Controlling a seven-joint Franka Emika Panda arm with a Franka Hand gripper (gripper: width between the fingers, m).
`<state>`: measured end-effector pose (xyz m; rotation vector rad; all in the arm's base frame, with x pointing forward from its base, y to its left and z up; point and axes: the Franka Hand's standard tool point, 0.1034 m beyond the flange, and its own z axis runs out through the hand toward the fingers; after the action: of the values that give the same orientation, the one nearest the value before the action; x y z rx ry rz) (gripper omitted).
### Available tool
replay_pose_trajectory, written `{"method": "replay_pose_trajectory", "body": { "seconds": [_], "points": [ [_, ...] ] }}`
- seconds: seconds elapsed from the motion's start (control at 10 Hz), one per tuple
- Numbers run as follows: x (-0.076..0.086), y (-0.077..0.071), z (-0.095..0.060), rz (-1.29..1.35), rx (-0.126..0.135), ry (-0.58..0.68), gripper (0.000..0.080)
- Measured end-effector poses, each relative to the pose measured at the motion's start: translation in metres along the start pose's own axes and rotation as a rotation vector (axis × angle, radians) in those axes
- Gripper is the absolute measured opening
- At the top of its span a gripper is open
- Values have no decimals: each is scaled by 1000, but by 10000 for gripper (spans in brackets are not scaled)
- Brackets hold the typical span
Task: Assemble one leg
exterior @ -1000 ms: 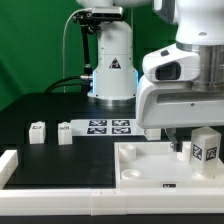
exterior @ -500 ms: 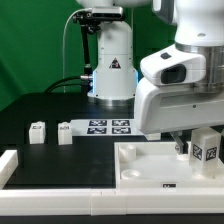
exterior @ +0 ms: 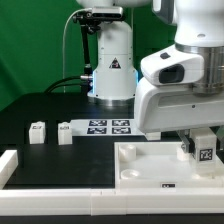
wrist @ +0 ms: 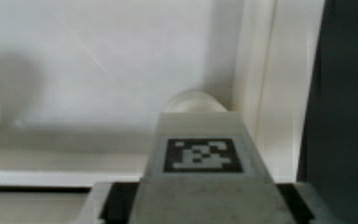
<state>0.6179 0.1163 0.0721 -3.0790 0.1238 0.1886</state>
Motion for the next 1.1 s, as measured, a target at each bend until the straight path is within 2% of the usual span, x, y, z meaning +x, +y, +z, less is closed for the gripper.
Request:
{"method": "replay_pose_trajectory", "body": {
  "seconds": [0.6, 0.9, 1.0, 1.1],
  "points": [
    [-1, -3, 1, 868, -9, 6, 291],
    [-1, -3, 1, 1062, 2, -2, 291],
    [-1, -3, 1, 1062, 3, -2, 352],
    [-1, -3, 1, 1007, 3, -2, 488]
  ]
}}
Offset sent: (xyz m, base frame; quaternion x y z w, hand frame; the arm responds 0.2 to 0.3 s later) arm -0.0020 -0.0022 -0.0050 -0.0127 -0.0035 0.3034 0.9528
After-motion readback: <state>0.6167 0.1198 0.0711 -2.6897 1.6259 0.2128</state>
